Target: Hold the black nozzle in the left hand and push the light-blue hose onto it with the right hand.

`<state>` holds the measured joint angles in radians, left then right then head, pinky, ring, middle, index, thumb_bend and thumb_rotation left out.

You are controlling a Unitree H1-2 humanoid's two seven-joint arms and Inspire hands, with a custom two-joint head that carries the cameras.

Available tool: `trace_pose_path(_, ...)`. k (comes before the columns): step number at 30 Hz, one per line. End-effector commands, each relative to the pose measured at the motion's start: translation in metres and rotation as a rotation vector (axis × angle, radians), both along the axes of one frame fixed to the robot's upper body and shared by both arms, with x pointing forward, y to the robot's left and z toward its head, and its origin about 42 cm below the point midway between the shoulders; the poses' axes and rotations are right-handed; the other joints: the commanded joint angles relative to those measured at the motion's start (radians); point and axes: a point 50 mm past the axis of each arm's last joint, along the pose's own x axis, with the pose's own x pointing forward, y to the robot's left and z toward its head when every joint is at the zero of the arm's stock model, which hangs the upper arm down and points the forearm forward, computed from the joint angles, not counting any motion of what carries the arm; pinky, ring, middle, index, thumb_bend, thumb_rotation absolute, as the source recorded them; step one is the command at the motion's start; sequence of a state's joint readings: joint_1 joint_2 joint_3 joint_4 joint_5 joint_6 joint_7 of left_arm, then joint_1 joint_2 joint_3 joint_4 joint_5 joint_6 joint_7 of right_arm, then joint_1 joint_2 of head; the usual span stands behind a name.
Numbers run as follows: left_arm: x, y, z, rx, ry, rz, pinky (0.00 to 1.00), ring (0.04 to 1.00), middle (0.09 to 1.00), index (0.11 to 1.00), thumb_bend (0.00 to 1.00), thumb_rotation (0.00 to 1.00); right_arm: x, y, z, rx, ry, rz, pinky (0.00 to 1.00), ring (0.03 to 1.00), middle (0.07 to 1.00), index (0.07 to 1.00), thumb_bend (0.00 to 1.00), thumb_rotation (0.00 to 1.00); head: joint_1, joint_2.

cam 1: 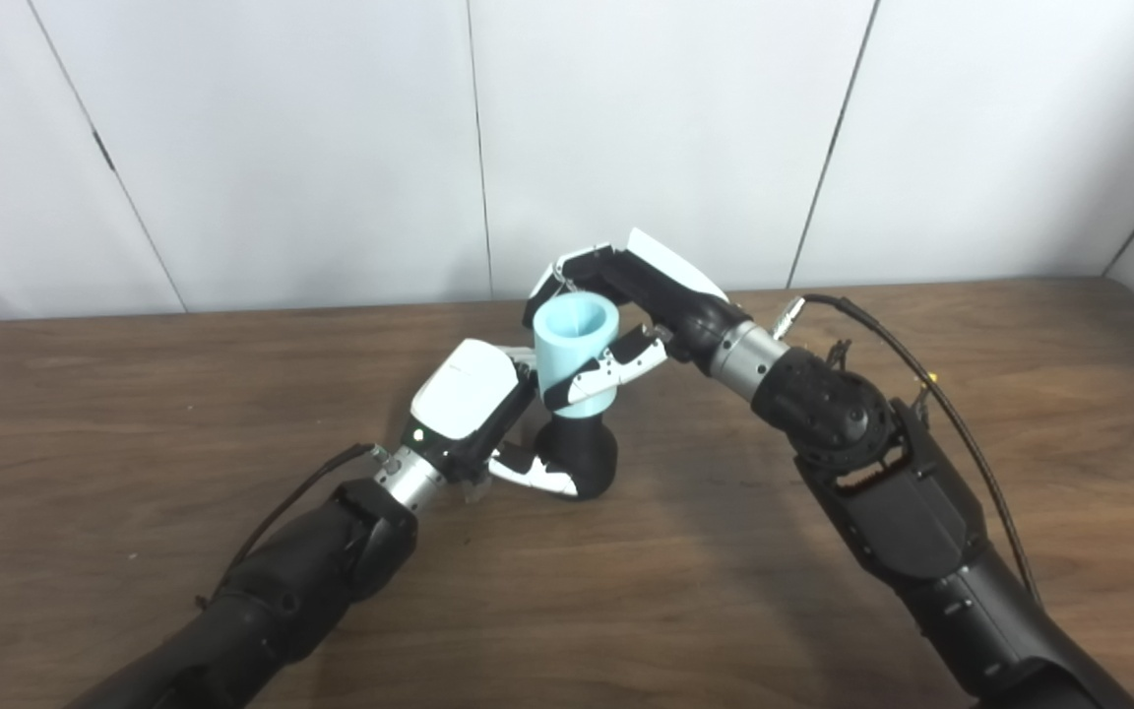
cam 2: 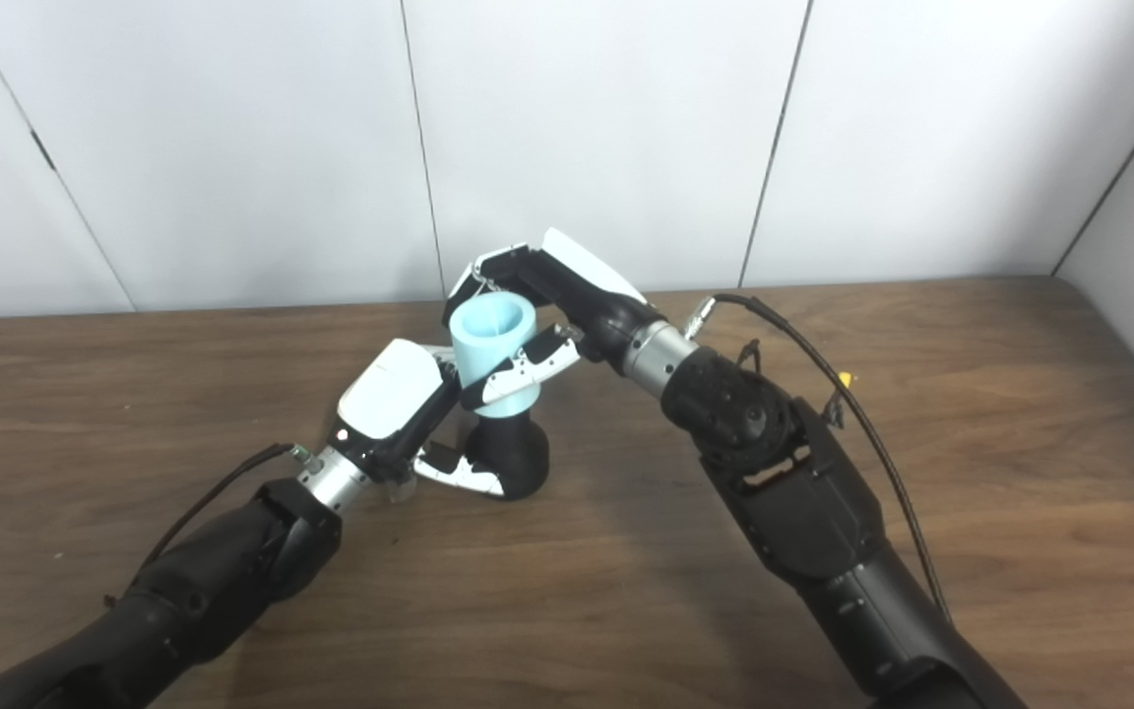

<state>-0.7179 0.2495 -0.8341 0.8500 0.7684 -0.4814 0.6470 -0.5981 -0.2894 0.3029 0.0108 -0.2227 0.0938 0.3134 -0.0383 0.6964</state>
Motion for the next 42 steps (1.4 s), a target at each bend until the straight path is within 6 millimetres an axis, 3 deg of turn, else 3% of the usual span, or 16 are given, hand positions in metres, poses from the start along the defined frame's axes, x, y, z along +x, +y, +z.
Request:
trace_pose_path(1,-0.076,0.009,-0.097,0.136,0.263,-0.004,0.46,0.548,0.486,0.48,0.53,0.0,-0.005,0.004,-0.013,-0.028,0.026,0.07,0.35,0.425,0.481,0.529,0.5,0.0,-0.001,0.0)
trace_pose_path(8,-0.077,0.011,-0.097,0.141,0.281,0.002,0.45,0.538,0.468,0.487,0.53,0.0,-0.011,-0.005,-0.035,0.028,0.073,-0.028,0.35,0.436,0.482,0.516,0.5,0.0,0.005,0.002)
trace_pose_path(14,-0.077,0.014,-0.096,0.147,0.286,0.016,0.44,0.527,0.476,0.484,0.53,0.0,-0.026,-0.014,-0.066,0.147,0.11,-0.15,0.35,0.436,0.488,0.511,0.5,0.0,0.007,0.005)
trace_pose_path(22,-0.077,0.016,-0.097,0.155,0.278,0.025,0.43,0.525,0.48,0.483,0.53,0.0,-0.041,-0.013,-0.093,0.176,0.087,-0.203,0.35,0.443,0.49,0.503,0.5,0.0,0.003,0.009)
trace_pose_path(33,-0.076,0.012,-0.096,0.152,0.267,0.015,0.4,0.513,0.445,0.494,0.53,0.0,-0.04,-0.01,-0.093,0.121,-0.012,-0.141,0.35,0.433,0.483,0.514,0.5,0.0,0.01,0.017)
trace_pose_path(42,-0.076,0.012,-0.095,0.144,0.294,0.011,0.43,0.524,0.464,0.487,0.53,0.0,-0.034,0.0,-0.067,-0.117,-0.215,0.091,0.35,0.425,0.497,0.506,0.5,0.0,0.013,0.02)
